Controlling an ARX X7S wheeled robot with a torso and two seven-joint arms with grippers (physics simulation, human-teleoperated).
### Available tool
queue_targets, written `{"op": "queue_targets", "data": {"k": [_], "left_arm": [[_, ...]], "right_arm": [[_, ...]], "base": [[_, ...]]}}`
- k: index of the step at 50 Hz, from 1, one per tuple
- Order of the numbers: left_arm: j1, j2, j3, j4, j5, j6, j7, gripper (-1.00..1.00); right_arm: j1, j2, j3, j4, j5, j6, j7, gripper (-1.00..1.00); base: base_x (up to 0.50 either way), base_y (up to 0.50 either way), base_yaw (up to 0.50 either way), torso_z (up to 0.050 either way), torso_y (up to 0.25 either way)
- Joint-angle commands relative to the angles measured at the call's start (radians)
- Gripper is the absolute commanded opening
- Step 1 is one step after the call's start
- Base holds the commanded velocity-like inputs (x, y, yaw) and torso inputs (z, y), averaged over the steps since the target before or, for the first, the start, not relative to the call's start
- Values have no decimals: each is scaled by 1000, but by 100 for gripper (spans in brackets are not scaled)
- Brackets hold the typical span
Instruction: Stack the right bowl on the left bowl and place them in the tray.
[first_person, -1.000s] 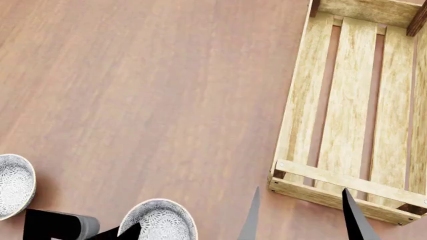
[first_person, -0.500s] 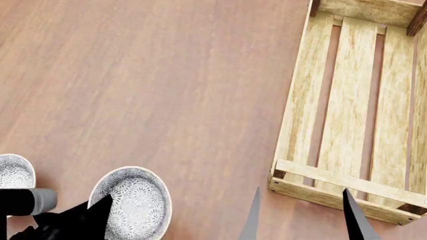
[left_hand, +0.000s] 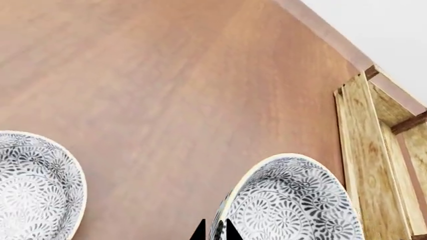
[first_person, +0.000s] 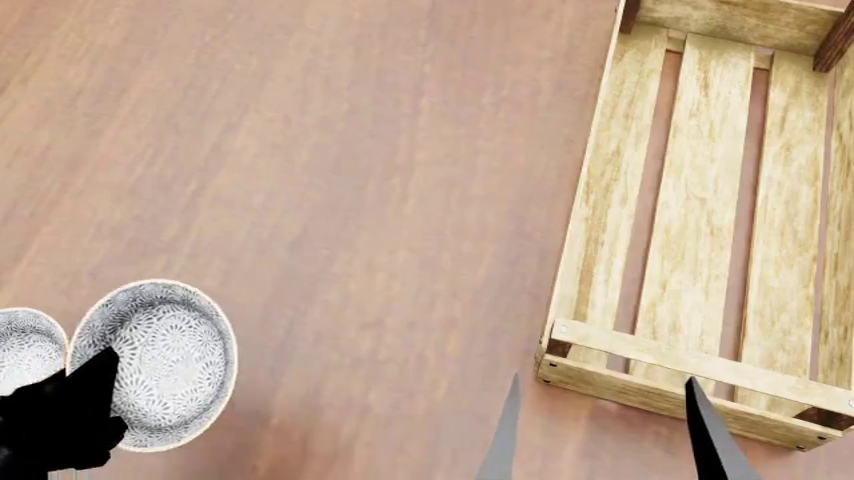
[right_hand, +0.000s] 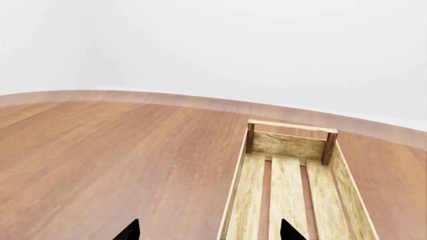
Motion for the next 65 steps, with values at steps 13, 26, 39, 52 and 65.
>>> {"op": "queue_targets", "data": {"k": [13, 26, 39, 52, 65], "left_arm": [[22, -32, -203, -16, -103, 64, -44, -100], [21, -37, -221, -76, -79, 89, -30, -100], [32, -37, -222, -125, -40, 112, -20, -100], [54, -47, -279, -148, -65, 132, -19, -100], [78, -53, -325, -167, -85, 151, -12, -100]], "right_arm": [[1, -12, 15, 11, -13, -30, -26, 100], [6, -10, 12, 16, -9, -34, -23, 100], [2, -5, 11, 17, -8, -42, -20, 100], [5, -4, 2, 24, -11, -45, -19, 100], [14, -3, -4, 21, -7, -37, -13, 100]], "base": [[0, 0, 0, 0, 0], [0, 0, 0, 0, 1], [0, 0, 0, 0, 0], [0, 0, 0, 0, 0], [0, 0, 0, 0, 1]]}}
